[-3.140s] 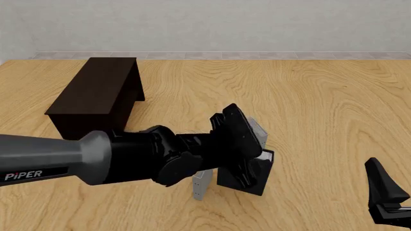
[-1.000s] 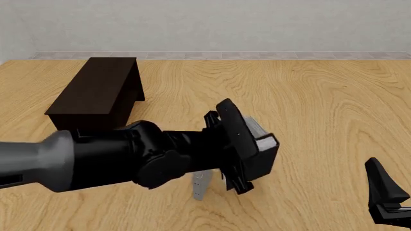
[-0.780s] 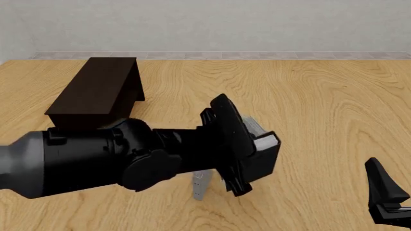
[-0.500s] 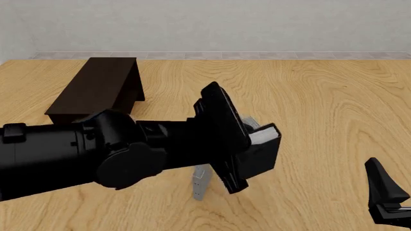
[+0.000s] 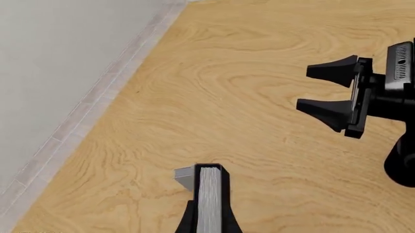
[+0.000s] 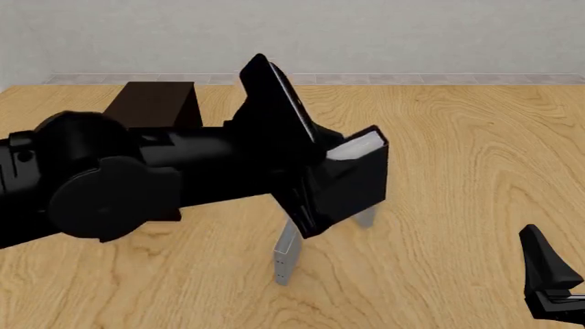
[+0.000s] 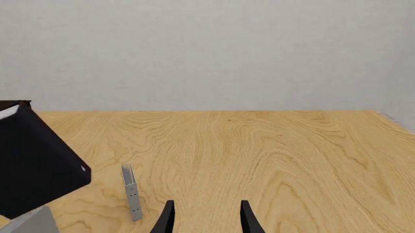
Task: Pick up the book in the middle and place it on the cabinet shelf.
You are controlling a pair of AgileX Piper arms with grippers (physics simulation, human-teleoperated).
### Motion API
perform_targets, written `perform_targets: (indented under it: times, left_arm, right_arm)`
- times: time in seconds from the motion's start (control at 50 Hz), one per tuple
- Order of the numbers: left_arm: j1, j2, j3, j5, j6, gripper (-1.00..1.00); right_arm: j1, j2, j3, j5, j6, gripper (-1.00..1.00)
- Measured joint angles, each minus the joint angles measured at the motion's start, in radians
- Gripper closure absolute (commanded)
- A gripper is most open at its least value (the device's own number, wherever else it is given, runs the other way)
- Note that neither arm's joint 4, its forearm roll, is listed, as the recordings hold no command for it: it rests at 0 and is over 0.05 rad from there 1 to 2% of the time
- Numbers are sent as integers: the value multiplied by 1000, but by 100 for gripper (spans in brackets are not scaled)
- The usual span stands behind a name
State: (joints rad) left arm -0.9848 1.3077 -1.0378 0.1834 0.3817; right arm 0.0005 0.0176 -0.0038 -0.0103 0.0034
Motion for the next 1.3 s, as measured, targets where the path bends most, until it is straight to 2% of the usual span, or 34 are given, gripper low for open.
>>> perform_targets:
  times: [0.52, 0.94, 1.3]
  left_arm:
    - [130, -63, -70, 4, 68, 100]
    - [269, -88, -71, -94, 149, 100]
    - [395, -115, -34, -206, 126, 100]
  right_arm:
    - [0, 0, 0, 0, 0, -100]
    - [0, 0, 0, 0, 0, -100]
    - [0, 0, 0, 0, 0, -100]
